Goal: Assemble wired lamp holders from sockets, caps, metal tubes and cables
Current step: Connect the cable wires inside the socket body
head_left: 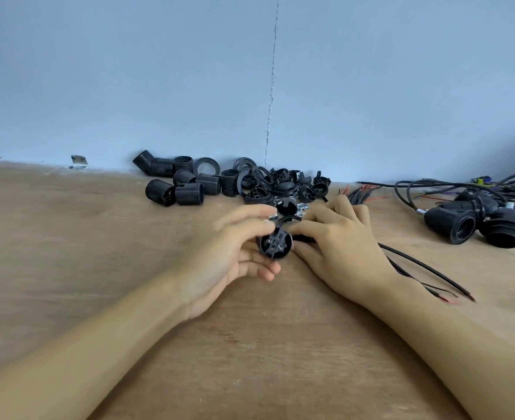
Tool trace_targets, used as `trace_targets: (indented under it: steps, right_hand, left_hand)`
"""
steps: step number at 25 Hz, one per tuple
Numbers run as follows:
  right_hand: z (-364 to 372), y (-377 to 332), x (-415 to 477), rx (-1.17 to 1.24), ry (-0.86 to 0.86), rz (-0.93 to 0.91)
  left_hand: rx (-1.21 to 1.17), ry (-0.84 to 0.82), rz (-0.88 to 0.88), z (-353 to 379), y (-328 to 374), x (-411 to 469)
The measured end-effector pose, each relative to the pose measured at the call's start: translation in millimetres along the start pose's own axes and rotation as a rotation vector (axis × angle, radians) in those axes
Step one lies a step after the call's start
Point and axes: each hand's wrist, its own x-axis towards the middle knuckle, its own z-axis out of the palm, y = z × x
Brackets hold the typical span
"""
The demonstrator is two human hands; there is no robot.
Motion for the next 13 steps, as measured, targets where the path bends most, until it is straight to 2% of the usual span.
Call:
trace_targets:
  steps: [4, 9, 13]
  right_hand:
    - [0, -3, -2, -0.019, 0.04, -0.013]
    - [1, 0, -1, -0.049, 0.193, 0.045]
    - [2, 0, -1, 0.168, 0.176, 0.06]
  left_hand:
    - [0.081, -0.059, 0.003, -10, -4, -2]
    - [0.222, -0.057, 0.047, -16, -13, 1]
    - [0.156, -0.047, 0.07, -18, -16, 4]
